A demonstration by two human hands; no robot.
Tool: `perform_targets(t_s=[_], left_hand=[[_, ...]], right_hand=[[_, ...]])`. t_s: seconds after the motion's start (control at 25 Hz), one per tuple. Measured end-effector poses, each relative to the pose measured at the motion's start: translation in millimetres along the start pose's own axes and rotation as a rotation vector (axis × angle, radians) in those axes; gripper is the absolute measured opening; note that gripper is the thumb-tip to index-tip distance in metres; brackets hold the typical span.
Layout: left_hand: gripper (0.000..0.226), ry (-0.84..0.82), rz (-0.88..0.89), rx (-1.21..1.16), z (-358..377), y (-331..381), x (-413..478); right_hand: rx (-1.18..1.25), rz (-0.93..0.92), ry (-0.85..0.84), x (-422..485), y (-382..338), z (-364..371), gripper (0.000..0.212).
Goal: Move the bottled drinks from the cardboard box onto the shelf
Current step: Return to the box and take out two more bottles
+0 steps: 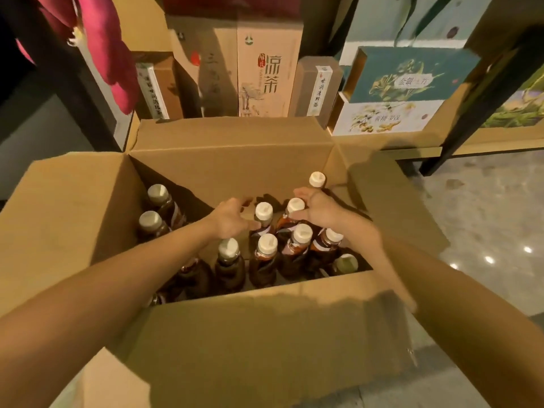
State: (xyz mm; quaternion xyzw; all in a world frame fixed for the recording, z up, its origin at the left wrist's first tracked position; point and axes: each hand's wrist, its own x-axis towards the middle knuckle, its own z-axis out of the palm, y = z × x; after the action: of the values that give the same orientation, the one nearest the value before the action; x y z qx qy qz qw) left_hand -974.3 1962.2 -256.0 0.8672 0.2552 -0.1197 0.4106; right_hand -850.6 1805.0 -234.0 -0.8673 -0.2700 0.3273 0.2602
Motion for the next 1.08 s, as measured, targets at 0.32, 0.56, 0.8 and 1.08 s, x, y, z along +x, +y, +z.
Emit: perform_targets(t_s=[0.32,0.56,0.8,1.08], left_hand=[[0.071,-0.19,-0.078,-0.106,16.4,-6.7,29.0],[0.065,-0.138,-0.019,-0.157,24.2,-15.6,33.7],[0.05,-0.129,-0.063,-0.323,18.9,-13.6,33.5],[0.062,-0.051,-0.066,-0.484,16.4,-16.4,31.7]], right_hand=[[0.062,0.072,-0.14,40.2,13.6,9.0,0.046],[0.207,0.074,-0.069,46.8,23.8,26.7,0.047],[0.422,0.154,-0.114,47.2,22.4,31.2,0.056],[0.51,0.064,-0.072,42.2,19.5,33.5,0.047]])
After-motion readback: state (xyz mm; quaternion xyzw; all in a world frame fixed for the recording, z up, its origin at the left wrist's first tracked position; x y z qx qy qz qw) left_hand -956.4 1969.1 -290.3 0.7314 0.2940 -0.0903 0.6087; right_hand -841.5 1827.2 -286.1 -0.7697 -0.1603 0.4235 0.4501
